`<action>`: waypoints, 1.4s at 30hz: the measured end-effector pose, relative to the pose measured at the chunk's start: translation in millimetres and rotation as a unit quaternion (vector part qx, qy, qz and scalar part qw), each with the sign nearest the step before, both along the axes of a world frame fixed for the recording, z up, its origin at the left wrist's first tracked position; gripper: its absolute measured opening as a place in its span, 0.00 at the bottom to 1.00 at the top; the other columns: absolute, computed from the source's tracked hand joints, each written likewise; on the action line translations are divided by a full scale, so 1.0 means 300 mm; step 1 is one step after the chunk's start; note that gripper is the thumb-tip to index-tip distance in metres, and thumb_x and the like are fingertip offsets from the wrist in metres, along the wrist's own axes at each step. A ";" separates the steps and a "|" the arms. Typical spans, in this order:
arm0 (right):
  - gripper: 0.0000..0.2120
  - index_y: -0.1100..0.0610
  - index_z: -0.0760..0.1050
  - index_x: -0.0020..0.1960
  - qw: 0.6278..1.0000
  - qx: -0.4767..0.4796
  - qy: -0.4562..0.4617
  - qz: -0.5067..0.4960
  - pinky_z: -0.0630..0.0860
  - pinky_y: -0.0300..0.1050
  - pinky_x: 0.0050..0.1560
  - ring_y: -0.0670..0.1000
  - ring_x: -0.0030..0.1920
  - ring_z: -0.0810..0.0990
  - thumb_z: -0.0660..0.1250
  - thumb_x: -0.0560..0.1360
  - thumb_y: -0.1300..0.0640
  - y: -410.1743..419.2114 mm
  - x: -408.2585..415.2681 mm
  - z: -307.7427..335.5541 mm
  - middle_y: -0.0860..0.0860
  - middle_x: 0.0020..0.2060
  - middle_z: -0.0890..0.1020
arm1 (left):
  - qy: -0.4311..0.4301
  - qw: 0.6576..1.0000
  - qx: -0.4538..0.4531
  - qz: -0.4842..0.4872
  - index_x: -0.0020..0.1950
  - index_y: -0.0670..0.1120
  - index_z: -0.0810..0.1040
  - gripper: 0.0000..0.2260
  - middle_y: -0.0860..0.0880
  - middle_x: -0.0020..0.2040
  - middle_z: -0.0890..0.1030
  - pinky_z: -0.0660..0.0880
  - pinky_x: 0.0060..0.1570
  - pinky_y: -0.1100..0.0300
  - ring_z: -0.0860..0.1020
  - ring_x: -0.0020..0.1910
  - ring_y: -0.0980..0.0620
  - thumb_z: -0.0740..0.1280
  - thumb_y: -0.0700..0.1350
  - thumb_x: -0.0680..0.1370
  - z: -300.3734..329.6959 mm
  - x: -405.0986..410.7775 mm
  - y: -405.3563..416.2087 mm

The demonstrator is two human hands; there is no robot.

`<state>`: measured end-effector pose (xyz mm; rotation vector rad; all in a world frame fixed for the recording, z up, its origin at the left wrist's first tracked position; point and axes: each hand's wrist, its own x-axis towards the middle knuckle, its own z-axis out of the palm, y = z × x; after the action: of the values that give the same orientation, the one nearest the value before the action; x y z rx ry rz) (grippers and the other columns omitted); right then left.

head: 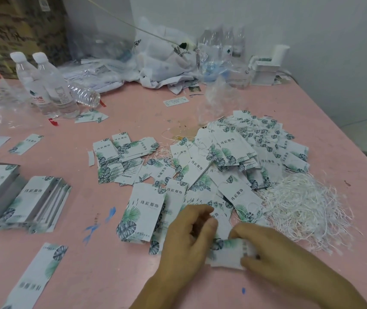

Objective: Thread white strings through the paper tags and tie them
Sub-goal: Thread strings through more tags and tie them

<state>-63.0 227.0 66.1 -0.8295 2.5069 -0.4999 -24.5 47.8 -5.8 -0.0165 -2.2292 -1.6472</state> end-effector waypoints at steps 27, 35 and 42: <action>0.16 0.57 0.75 0.59 0.809 -0.456 -0.214 -0.303 0.78 0.36 0.32 0.49 0.38 0.85 0.67 0.75 0.71 -0.052 -0.114 -0.164 0.54 0.42 0.86 | -0.109 0.993 0.041 -0.018 0.54 0.62 0.80 0.08 0.55 0.28 0.77 0.71 0.28 0.65 0.73 0.27 0.62 0.66 0.54 0.76 -0.014 -0.002 0.009; 0.16 0.39 0.78 0.57 0.918 -0.285 0.028 -0.274 0.79 0.46 0.39 0.47 0.37 0.79 0.71 0.75 0.56 -0.035 -0.108 -0.189 0.47 0.40 0.79 | -0.099 0.964 -0.223 0.106 0.64 0.60 0.69 0.17 0.64 0.49 0.64 0.66 0.36 0.61 0.70 0.42 0.63 0.67 0.57 0.76 -0.023 0.004 0.008; 0.13 0.50 0.81 0.50 0.839 -0.451 -0.109 -0.284 0.77 0.37 0.31 0.48 0.33 0.82 0.66 0.76 0.67 -0.061 -0.087 -0.114 0.53 0.37 0.86 | -0.061 0.993 0.096 0.035 0.55 0.61 0.77 0.13 0.57 0.45 0.80 0.75 0.38 0.67 0.77 0.35 0.59 0.70 0.57 0.71 -0.007 0.000 0.013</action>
<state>-89.0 208.6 31.8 -0.2254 2.1912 -1.9451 -24.6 51.8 -7.9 0.2169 -2.1199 -1.8621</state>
